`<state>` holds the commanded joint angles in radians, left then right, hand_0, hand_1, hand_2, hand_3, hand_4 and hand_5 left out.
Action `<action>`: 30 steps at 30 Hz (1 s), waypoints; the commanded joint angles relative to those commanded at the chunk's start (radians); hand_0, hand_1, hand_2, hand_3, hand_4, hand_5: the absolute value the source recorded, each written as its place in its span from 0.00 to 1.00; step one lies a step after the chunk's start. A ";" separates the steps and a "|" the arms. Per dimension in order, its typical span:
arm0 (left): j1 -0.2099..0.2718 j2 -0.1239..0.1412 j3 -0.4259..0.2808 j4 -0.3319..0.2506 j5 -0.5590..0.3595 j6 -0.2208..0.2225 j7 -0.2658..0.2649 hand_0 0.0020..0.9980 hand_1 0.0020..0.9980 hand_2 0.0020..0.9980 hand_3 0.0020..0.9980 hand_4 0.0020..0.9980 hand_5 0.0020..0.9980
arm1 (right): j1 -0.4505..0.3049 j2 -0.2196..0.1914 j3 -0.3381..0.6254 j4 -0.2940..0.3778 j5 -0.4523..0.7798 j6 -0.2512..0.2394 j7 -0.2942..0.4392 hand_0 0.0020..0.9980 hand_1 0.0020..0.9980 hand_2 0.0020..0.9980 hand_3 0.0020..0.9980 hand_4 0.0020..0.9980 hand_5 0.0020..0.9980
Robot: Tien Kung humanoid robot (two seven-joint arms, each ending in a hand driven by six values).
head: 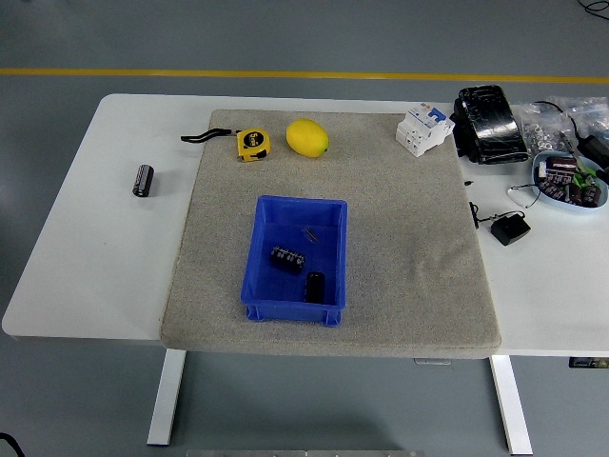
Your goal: Pick up the battery,place it into the box
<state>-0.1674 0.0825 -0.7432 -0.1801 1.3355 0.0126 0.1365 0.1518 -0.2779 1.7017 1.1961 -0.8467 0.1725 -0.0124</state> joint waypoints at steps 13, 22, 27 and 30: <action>0.004 -0.001 0.037 -0.009 -0.045 -0.003 0.011 0.62 0.61 0.69 0.72 0.69 0.70 | 0.059 0.060 -0.033 -0.032 -0.068 -0.065 0.037 0.93 0.88 0.91 0.93 1.00 1.00; 0.002 -0.005 0.056 -0.012 -0.041 -0.010 0.000 0.63 0.62 0.72 0.73 0.70 0.70 | 0.069 0.079 -0.082 -0.019 -0.040 -0.123 0.087 0.94 0.88 0.91 0.93 1.00 1.00; 0.000 -0.007 0.062 -0.013 -0.043 -0.010 -0.003 0.63 0.63 0.72 0.73 0.71 0.70 | 0.070 0.082 -0.122 -0.007 -0.020 -0.166 0.140 0.94 0.87 0.90 0.93 1.00 0.98; -0.008 -0.005 0.072 -0.016 -0.047 -0.013 -0.003 0.63 0.63 0.72 0.73 0.71 0.70 | 0.071 0.084 -0.139 -0.009 -0.022 -0.172 0.153 0.94 0.87 0.90 0.93 1.00 0.98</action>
<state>-0.1751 0.0771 -0.6713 -0.1962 1.2886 -0.0007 0.1335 0.2225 -0.1938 1.5623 1.1873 -0.8688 0.0002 0.1407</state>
